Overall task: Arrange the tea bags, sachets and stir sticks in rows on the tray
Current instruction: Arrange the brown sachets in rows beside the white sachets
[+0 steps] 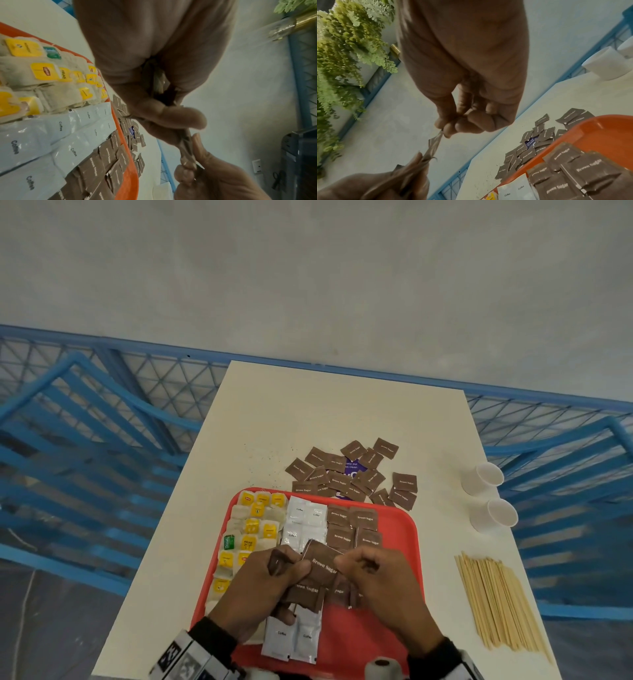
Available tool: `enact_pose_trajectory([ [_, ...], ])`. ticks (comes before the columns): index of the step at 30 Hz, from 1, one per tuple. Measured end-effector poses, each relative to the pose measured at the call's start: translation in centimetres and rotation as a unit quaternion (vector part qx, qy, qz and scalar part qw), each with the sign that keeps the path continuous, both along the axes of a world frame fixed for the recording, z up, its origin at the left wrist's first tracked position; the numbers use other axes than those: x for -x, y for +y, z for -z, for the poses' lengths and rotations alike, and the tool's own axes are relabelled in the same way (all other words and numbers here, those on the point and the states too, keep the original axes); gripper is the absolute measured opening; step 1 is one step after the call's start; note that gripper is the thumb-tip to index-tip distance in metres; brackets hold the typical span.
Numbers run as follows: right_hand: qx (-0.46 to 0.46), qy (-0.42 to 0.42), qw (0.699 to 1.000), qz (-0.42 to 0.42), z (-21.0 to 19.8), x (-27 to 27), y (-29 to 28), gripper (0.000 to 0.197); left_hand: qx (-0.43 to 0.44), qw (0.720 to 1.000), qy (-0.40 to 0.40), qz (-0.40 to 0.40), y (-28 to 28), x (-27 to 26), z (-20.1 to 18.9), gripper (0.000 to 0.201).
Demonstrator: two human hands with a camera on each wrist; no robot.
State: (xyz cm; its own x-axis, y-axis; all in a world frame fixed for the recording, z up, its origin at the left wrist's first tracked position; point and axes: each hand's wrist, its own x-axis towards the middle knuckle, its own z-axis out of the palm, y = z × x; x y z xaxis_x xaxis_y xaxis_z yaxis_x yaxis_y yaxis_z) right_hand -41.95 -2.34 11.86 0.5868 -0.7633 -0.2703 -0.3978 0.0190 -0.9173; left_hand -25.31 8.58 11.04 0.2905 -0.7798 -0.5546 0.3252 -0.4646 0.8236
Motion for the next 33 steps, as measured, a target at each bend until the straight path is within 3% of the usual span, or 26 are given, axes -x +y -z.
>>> enact_pose_trajectory([
  [6,0.029,-0.010,0.999,0.032,-0.2,-0.2,-1.4,0.044,0.018,0.998,-0.011,0.051,-0.5,-0.6,-0.3,0.019],
  [8,0.015,-0.004,0.999,0.037,-0.6,-0.3,-2.1,0.041,0.029,0.998,-0.013,0.047,-1.1,-0.6,-0.4,0.020],
  [12,0.005,-0.005,0.999,-0.051,-1.9,-1.2,-2.6,0.016,0.052,0.991,-0.074,0.099,-2.1,-0.3,-0.5,0.025],
  [15,-0.046,-0.024,0.998,-0.023,-1.7,-1.7,-2.5,0.023,0.064,0.988,-0.081,0.113,-2.2,-0.3,-0.4,0.023],
  [17,-0.136,-0.061,0.987,0.057,-1.4,-1.6,-2.5,0.029,0.064,0.990,-0.076,0.103,-2.1,-0.4,-0.2,0.022],
  [19,-0.160,-0.076,0.979,0.106,-1.2,-0.9,-2.5,0.034,0.057,0.994,-0.056,0.074,-1.9,-0.3,0.0,0.024],
  [21,-0.129,-0.054,0.988,0.070,-0.8,0.0,-2.1,0.037,0.044,0.998,-0.030,0.037,-1.7,-0.2,0.2,0.028],
  [23,-0.127,-0.037,0.991,0.036,-0.4,0.3,-1.2,0.023,0.033,0.999,-0.013,0.021,-1.5,0.0,0.5,0.028],
  [26,-0.119,-0.039,0.989,0.072,0.5,0.4,-0.9,0.006,0.026,0.999,-0.016,0.031,-1.4,0.2,1.1,0.023],
  [29,-0.116,-0.030,0.987,0.103,2.0,1.7,-1.7,0.008,0.017,0.999,-0.025,0.019,-1.0,-0.1,1.6,0.022],
  [33,-0.133,0.045,0.984,0.109,6.0,3.5,-1.5,0.017,-0.011,0.999,0.000,-0.033,0.3,-1.5,2.3,0.016],
])
